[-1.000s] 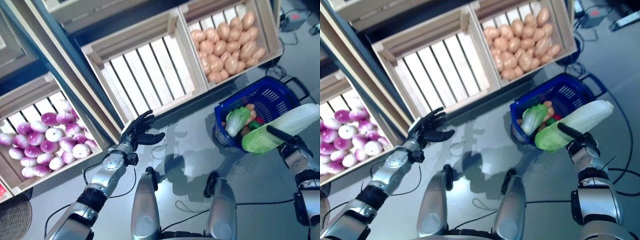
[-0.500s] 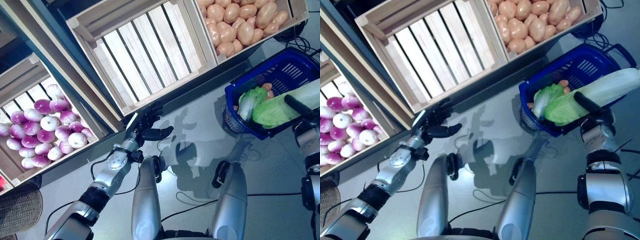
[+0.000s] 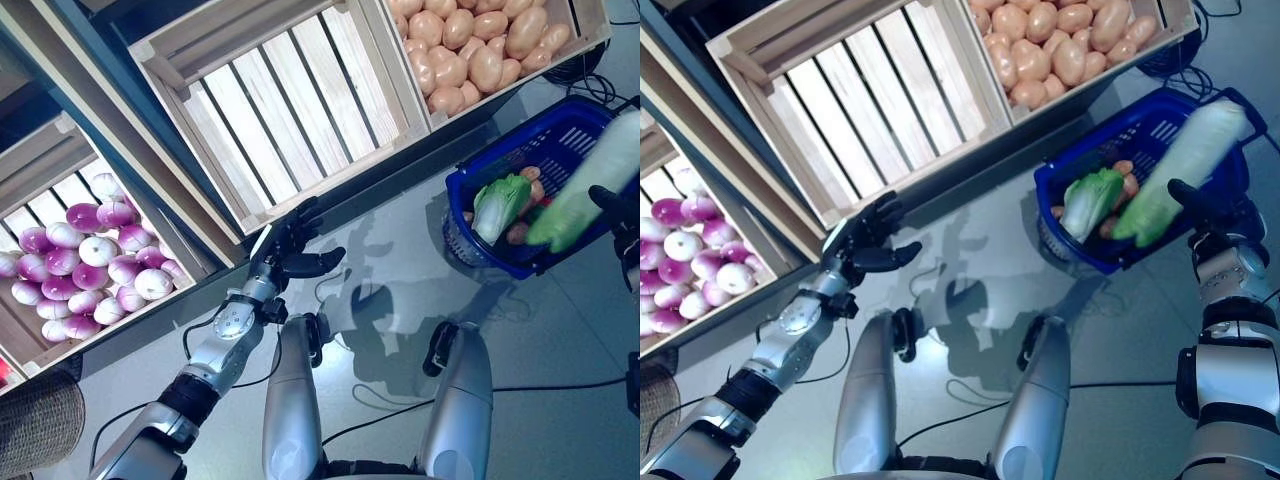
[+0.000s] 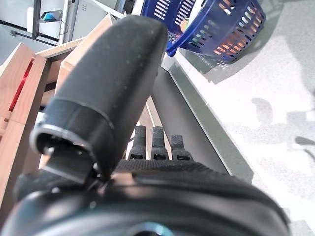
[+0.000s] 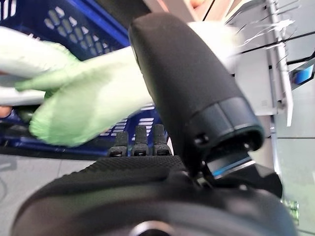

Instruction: Put vegetables into the basket

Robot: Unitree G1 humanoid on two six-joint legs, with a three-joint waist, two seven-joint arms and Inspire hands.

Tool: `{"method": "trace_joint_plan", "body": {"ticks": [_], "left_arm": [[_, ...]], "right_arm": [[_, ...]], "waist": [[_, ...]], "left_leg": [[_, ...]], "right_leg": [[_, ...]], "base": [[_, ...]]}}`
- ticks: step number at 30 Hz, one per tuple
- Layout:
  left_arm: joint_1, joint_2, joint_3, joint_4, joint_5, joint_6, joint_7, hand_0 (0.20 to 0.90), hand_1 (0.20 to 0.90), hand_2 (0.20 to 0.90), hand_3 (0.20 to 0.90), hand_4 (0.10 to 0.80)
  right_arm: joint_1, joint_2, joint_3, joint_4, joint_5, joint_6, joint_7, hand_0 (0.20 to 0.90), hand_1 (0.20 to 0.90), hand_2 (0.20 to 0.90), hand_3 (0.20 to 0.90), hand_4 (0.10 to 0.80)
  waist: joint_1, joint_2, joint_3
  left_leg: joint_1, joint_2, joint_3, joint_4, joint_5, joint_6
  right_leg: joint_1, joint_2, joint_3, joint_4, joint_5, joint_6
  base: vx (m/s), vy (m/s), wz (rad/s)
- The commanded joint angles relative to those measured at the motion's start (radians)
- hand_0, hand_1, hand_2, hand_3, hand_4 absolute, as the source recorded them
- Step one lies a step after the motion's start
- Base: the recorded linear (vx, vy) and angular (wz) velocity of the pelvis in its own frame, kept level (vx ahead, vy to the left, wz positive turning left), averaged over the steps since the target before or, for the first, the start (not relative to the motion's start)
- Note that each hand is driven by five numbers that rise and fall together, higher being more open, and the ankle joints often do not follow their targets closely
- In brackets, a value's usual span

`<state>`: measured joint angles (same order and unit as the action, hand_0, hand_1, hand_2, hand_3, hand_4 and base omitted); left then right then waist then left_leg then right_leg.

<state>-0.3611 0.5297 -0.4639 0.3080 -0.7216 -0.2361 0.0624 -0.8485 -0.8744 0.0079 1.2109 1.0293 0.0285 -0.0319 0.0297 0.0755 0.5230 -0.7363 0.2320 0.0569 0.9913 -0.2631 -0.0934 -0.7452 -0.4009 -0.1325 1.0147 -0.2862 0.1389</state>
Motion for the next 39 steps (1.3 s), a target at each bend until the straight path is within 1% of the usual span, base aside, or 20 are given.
{"method": "trace_joint_plan", "body": {"ticks": [1, 7, 12, 15, 17, 18, 20, 21, 23, 25, 26, 27, 29, 30, 31, 32, 34, 36, 39], "left_arm": [[-0.031, 0.074, 0.033, -0.110, -0.013, -0.145, -0.029, 0.900, 0.900, 0.900, 0.900, 0.800], [-0.021, 0.076, 0.044, -0.101, -0.019, -0.140, -0.046, 0.900, 0.900, 0.900, 0.900, 0.800], [-0.008, 0.071, 0.057, -0.095, -0.020, -0.129, -0.059, 0.900, 0.900, 0.900, 0.900, 0.800], [-0.004, 0.065, 0.054, -0.075, -0.019, -0.135, -0.077, 0.900, 0.900, 0.900, 0.900, 0.800], [0.002, 0.058, 0.051, -0.058, -0.014, -0.137, -0.081, 0.900, 0.900, 0.900, 0.900, 0.800], [0.002, 0.051, 0.049, -0.048, -0.004, -0.137, -0.080, 0.900, 0.900, 0.900, 0.900, 0.800], [0.006, 0.018, 0.054, -0.007, 0.034, -0.127, -0.086, 0.900, 0.900, 0.900, 0.900, 0.800], [0.007, 0.012, 0.056, 0.003, 0.042, -0.122, -0.089, 0.900, 0.900, 0.900, 0.900, 0.800], [0.005, -0.011, 0.056, 0.034, 0.071, -0.090, -0.101, 0.900, 0.900, 0.900, 0.900, 0.800], [0.007, -0.024, 0.054, 0.047, 0.101, -0.070, -0.094, 0.900, 0.900, 0.900, 0.900, 0.800], [0.019, -0.050, 0.047, 0.077, 0.128, -0.066, -0.079, 0.900, 0.900, 0.900, 0.900, 0.800], [0.022, -0.053, 0.047, 0.081, 0.137, -0.065, -0.076, 0.900, 0.900, 0.900, 0.900, 0.800], [0.049, -0.074, 0.054, 0.107, 0.188, -0.067, -0.064, 0.900, 0.900, 0.900, 0.900, 0.800], [0.079, -0.088, 0.064, 0.147, 0.205, -0.088, -0.062, 0.900, 0.900, 0.900, 0.900, 0.800], [0.084, -0.089, 0.065, 0.151, 0.208, -0.090, -0.061, 0.900, 0.900, 0.900, 0.900, 0.800], [0.108, -0.098, 0.076, 0.177, 0.215, -0.100, -0.070, 0.900, 0.900, 0.900, 0.900, 0.800], [0.143, -0.111, 0.088, 0.217, 0.233, -0.112, -0.067, 0.900, 0.900, 0.900, 0.900, 0.800], [0.183, -0.131, 0.103, 0.276, 0.280, -0.129, -0.068, 0.900, 0.900, 0.900, 0.900, 0.800], [0.239, -0.147, 0.132, 0.332, 0.315, -0.147, -0.079, 0.900, 0.900, 0.900, 0.900, 0.800]], "right_arm": [[-0.025, -0.092, -0.023, -0.028, 0.036, -0.074, 0.082, 0.900, 0.900, 0.900, 0.900, 0.800], [-0.014, -0.105, -0.028, -0.025, 0.022, -0.049, 0.104, 0.900, 0.900, 0.900, 0.900, 0.800], [0.012, -0.092, -0.043, -0.025, 0.004, -0.024, 0.098, 0.900, 0.900, 0.900, 0.900, 0.800], [0.034, -0.070, -0.044, -0.024, 0.027, -0.011, 0.080, 0.900, 0.900, 0.900, 0.900, 0.800], [0.067, -0.038, -0.053, -0.028, 0.040, -0.015, 0.074, 0.900, 0.900, 0.900, 0.900, 0.800], [0.086, -0.016, -0.059, -0.027, 0.016, -0.012, 0.079, 0.900, 0.900, 0.900, 0.900, 0.800], [0.146, 0.069, -0.061, -0.030, 0.005, -0.017, 0.094, 0.900, 0.900, 0.900, 0.900, 0.800], [0.160, 0.091, -0.060, -0.033, 0.013, -0.021, 0.097, 0.900, 0.900, 0.900, 0.900, 0.800], [0.204, 0.170, -0.051, -0.041, 0.032, -0.030, 0.106, 0.900, 0.900, 0.900, 0.900, 0.800], [0.233, 0.224, -0.048, -0.051, 0.042, -0.037, 0.115, 0.900, 0.900, 0.900, 0.900, 0.800], [0.276, 0.300, -0.024, -0.066, 0.019, -0.055, 0.141, 0.900, 0.900, 0.900, 0.900, 0.800], [0.284, 0.312, -0.019, -0.070, 0.007, -0.051, 0.152, 0.900, 0.900, 0.900, 0.900, 0.800], [0.345, 0.380, 0.028, -0.115, -0.011, -0.066, 0.184, 0.900, 0.900, 0.900, 0.900, 0.800], [0.408, 0.423, 0.051, -0.142, -0.029, -0.081, 0.228, 0.900, 0.900, 0.900, 0.900, 0.800], [0.415, 0.427, 0.053, -0.146, -0.029, -0.083, 0.234, 0.900, 0.900, 0.900, 0.900, 0.800], [0.457, 0.458, 0.069, -0.172, -0.019, -0.101, 0.247, 0.900, 0.900, 0.900, 0.900, 0.800], [0.512, 0.496, 0.077, -0.197, -0.022, -0.106, 0.265, 0.900, 0.900, 0.900, 0.900, 0.800], [0.579, 0.547, 0.105, -0.241, -0.036, -0.100, 0.276, 0.900, 0.900, 0.900, 0.900, 0.800], [0.672, 0.606, 0.146, -0.323, -0.056, -0.084, 0.285, 0.900, 0.900, 0.900, 0.900, 0.800]], "waist": [[0.018, -0.021, -0.051], [0.028, -0.035, -0.073], [0.038, -0.048, -0.094], [0.040, -0.057, -0.112], [0.042, -0.065, -0.133], [0.042, -0.069, -0.144], [0.044, -0.083, -0.185], [0.044, -0.086, -0.194], [0.040, -0.098, -0.237], [0.038, -0.104, -0.266], [0.033, -0.110, -0.306], [0.032, -0.111, -0.312], [0.029, -0.113, -0.351], [0.024, -0.111, -0.378], [0.024, -0.112, -0.381], [0.019, -0.110, -0.397], [0.014, -0.109, -0.415], [0.003, -0.108, -0.433], [-0.017, -0.106, -0.452]], "left_leg": [[0.118, 0.041, 0.025, -0.055, -0.089, -0.011], [0.169, 0.048, 0.032, -0.101, -0.076, -0.011], [0.213, 0.055, 0.036, -0.140, -0.063, -0.010], [0.255, 0.057, 0.043, -0.201, -0.035, -0.009], [0.301, 0.054, 0.050, -0.268, -0.004, -0.006], [0.327, 0.051, 0.054, -0.306, 0.013, -0.006], [0.411, 0.037, 0.068, -0.422, 0.067, -0.004], [0.434, 0.034, 0.074, -0.454, 0.082, -0.005], [0.505, 0.027, 0.093, -0.552, 0.124, -0.007], [0.541, 0.020, 0.102, -0.610, 0.153, -0.010], [0.593, 0.008, 0.120, -0.690, 0.180, -0.010], [0.603, 0.005, 0.123, -0.703, 0.185, -0.010], [0.659, -0.003, 0.143, -0.790, 0.218, -0.012], [0.692, -0.009, 0.152, -0.844, 0.241, -0.014], [0.698, -0.010, 0.154, -0.853, 0.245, -0.014], [0.722, -0.014, 0.162, -0.898, 0.259, -0.015], [0.750, -0.020, 0.168, -0.948, 0.277, -0.017], [0.793, -0.021, 0.177, -1.013, 0.299, -0.020], [0.827, -0.025, 0.188, -1.064, 0.314, -0.023]], "right_leg": [[0.116, -0.014, -0.021, -0.042, 0.004, -0.033], [0.165, -0.018, -0.032, -0.080, 0.019, -0.028], [0.211, -0.018, -0.052, -0.117, 0.035, -0.026], [0.255, -0.009, -0.068, -0.169, 0.059, -0.023], [0.306, 0.003, -0.082, -0.234, 0.085, -0.020], [0.335, 0.011, -0.088, -0.274, 0.099, -0.018], [0.420, 0.033, -0.107, -0.402, 0.147, -0.010], [0.443, 0.041, -0.111, -0.437, 0.159, -0.008], [0.519, 0.070, -0.120, -0.558, 0.194, -0.002], [0.561, 0.086, -0.127, -0.630, 0.221, 0.001], [0.622, 0.111, -0.132, -0.730, 0.244, 0.008], [0.632, 0.114, -0.133, -0.744, 0.249, 0.009], [0.690, 0.125, -0.141, -0.837, 0.279, 0.017], [0.720, 0.134, -0.142, -0.884, 0.297, 0.021], [0.724, 0.135, -0.142, -0.891, 0.300, 0.022], [0.743, 0.138, -0.141, -0.927, 0.312, 0.026], [0.765, 0.144, -0.138, -0.966, 0.328, 0.031], [0.794, 0.152, -0.130, -1.017, 0.350, 0.036], [0.819, 0.171, -0.123, -1.057, 0.361, 0.033]], "base": [[0.039, 0.038, 0.02], [0.052, 0.033, 0.01], [0.047, 0.026, 0.03], [0.057, 0.046, 0.03], [0.093, 0.045, 0.02], [0.144, 0.055, -0.05], [0.185, 0.051, -0.05], [0.179, 0.035, -0.14], [0.172, 0.023, -0.27], [0.197, 0.018, -0.28], [0.217, 0.019, -0.24], [0.237, 0.029, -0.13], [0.183, 0.056, -0.14], [0.140, 0.055, -0.16], [0.119, 0.060, -0.16], [0.069, 0.046, -0.18], [0.098, 0.056, -0.20], [0.104, 0.055, -0.08], [0.060, 0.039, -0.13]]}}
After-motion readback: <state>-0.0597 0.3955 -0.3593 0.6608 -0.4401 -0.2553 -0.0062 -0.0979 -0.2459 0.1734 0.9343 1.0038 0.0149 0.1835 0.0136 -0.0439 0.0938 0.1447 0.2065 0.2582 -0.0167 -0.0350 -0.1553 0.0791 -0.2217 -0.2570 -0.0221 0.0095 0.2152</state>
